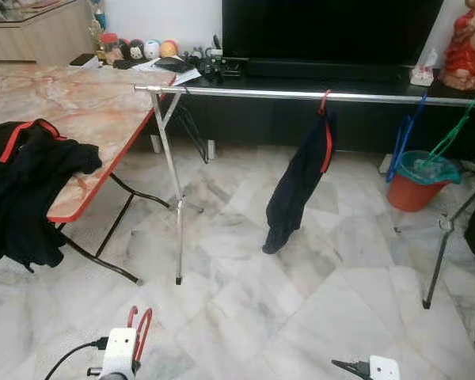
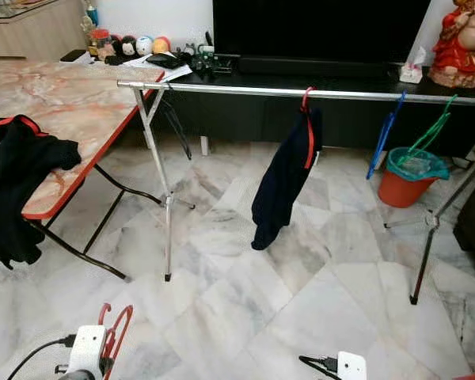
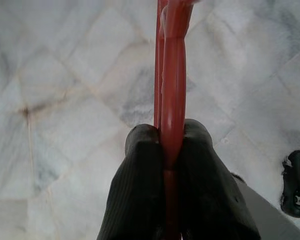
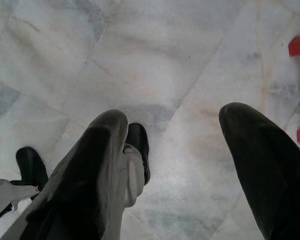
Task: Hang hanger
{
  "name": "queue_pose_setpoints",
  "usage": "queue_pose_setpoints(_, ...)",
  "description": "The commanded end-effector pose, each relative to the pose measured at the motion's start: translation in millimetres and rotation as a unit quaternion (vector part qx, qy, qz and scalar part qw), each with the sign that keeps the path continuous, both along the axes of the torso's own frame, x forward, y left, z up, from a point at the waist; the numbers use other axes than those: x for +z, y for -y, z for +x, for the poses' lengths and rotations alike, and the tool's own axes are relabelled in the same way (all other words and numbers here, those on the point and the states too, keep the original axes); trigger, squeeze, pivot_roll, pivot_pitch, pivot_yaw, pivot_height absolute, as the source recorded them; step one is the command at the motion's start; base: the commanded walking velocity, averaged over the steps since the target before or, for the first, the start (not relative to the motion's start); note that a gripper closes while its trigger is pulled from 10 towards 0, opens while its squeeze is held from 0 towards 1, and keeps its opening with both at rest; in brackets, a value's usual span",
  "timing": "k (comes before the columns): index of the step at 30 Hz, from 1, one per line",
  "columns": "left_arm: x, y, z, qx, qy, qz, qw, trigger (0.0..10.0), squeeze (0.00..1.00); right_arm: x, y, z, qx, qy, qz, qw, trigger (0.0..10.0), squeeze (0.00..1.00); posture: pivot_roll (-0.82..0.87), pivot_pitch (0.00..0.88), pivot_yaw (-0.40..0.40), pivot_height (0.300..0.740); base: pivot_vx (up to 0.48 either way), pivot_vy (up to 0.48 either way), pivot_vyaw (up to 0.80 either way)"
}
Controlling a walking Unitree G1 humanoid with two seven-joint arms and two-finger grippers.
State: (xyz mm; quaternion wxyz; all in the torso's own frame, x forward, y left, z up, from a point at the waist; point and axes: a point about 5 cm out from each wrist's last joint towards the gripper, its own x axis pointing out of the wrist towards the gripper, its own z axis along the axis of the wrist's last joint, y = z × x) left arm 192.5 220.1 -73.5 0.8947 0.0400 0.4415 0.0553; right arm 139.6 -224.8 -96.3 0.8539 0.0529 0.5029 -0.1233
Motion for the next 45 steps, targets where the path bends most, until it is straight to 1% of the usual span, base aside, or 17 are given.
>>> queue_pose_setpoints(1, 0, 0.0, 0.4, 0.001, -0.003, 0.001, 1.000, 10.0, 0.00, 0, 0.0, -0.7, 0.008, 0.000, -0.004, 1.000, 10.0, 0.00, -0.07, 0.000, -0.010, 0.740, 0.277, 0.000, 0.00)
queue_pose_setpoints(5, -1, -0.6, -2.6, 0.004, -0.007, 0.000, 1.000, 10.0, 0.00, 0, 0.0, -0.6, 0.007, -0.001, -0.007, 1.000, 10.0, 0.00, -0.07, 0.000, -0.010, 0.740, 0.286, 0.000, 0.00)
queue_pose_setpoints(10, -5, -6.8, -12.4, 0.015, -0.020, 0.000, 1.000, 10.0, 0.00, 0, -1.7, -0.6, 0.018, 0.002, -0.005, 1.000, 10.0, 0.00, -0.07, 0.000, -0.006, 0.740, 0.291, 0.000, 0.00)
queue_pose_setpoints(11, -5, -6.8, -12.4, 0.015, -0.020, 0.000, 1.000, 10.0, 0.00, 0, -1.7, -0.6, 0.018, 0.002, -0.005, 1.000, 10.0, 0.00, -0.07, 0.000, -0.006, 0.740, 0.292, 0.000, 0.00)
queue_pose_setpoints(13, -7, -10.7, -19.3, 0.015, -0.029, 0.003, 0.999, 10.0, 0.00, -1, -2.2, -1.5, 0.017, 0.000, -0.005, 1.000, 10.0, 0.00, -0.07, 0.000, -0.003, 0.740, 0.292, 0.000, 0.00)
queue_pose_setpoints(18, -9, -13.5, -24.8, 0.016, -0.038, 0.004, 0.999, 10.0, 0.00, -1, -2.3, -2.4, 0.016, -0.001, -0.006, 1.000, 10.0, 0.00, -0.07, 0.000, -0.001, 0.740, 0.299, 0.000, 0.00)
queue_pose_setpoints(31, -10, -16.5, -27.8, 0.008, -0.045, 0.007, 0.999, 10.0, 0.00, -1, -2.9, -2.7, 0.018, -0.001, -0.010, 1.000, 10.0, 0.00, -0.07, 0.000, 0.004, 0.740, 0.301, 0.000, 0.00)
queue_pose_setpoints(40, -10, -14.1, -27.1, 0.003, -0.047, 0.005, 0.999, 10.0, 0.00, -2, -2.7, -3.1, 0.017, -0.005, -0.009, 1.000, 10.0, 0.00, -0.07, 0.000, 0.002, 0.740, 0.301, 0.000, 0.00)
queue_pose_setpoints(45, -10, -12.8, -26.6, 0.000, -0.047, 0.004, 0.999, 10.0, 0.00, -2, -3.2, -2.6, 0.021, -0.006, -0.007, 1.000, 10.0, 0.00, -0.07, 0.000, 0.004, 0.740, 0.302, 0.000, -0.72)
